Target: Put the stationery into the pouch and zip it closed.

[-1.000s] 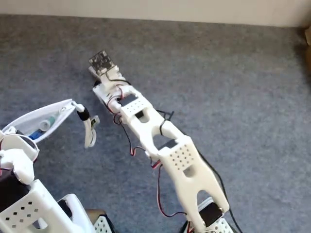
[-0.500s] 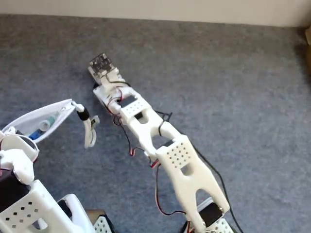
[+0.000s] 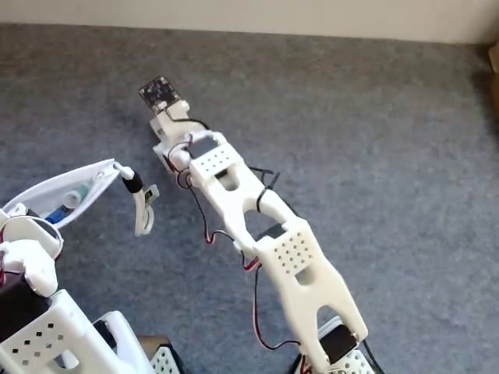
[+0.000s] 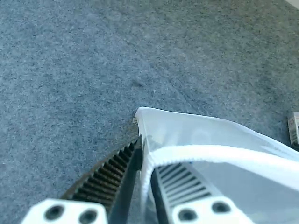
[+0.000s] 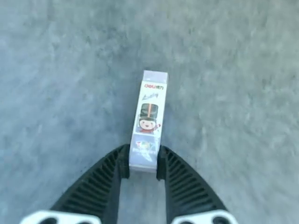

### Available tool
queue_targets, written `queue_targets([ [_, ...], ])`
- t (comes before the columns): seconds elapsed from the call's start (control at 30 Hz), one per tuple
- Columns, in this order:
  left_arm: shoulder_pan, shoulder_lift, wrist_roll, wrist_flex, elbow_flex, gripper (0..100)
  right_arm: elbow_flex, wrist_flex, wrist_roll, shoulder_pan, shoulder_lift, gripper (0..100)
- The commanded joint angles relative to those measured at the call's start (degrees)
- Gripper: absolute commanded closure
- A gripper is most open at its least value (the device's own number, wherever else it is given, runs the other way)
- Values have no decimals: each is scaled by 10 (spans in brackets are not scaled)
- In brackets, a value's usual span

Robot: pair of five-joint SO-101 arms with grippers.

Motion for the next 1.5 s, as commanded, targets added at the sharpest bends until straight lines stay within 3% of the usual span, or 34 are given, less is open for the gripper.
queue_targets([
  [0.0,-3,-10,5,-18,-4,993,-29,72,1,10,-74,995],
  [0.23,-3,-10,6,-18,-3,993,-29,196,11,26,-111,995],
  [0.47,-3,-10,6,-18,-3,993,-29,399,159,30,-146,995],
  [0.77,-3,-10,6,-18,-2,993,-29,530,164,26,-153,995],
  [1.07,-3,-10,6,-18,-1,993,-30,562,161,-1,-154,897],
  [1.47,-3,-9,6,-18,-1,993,-58,450,161,-19,-148,893],
])
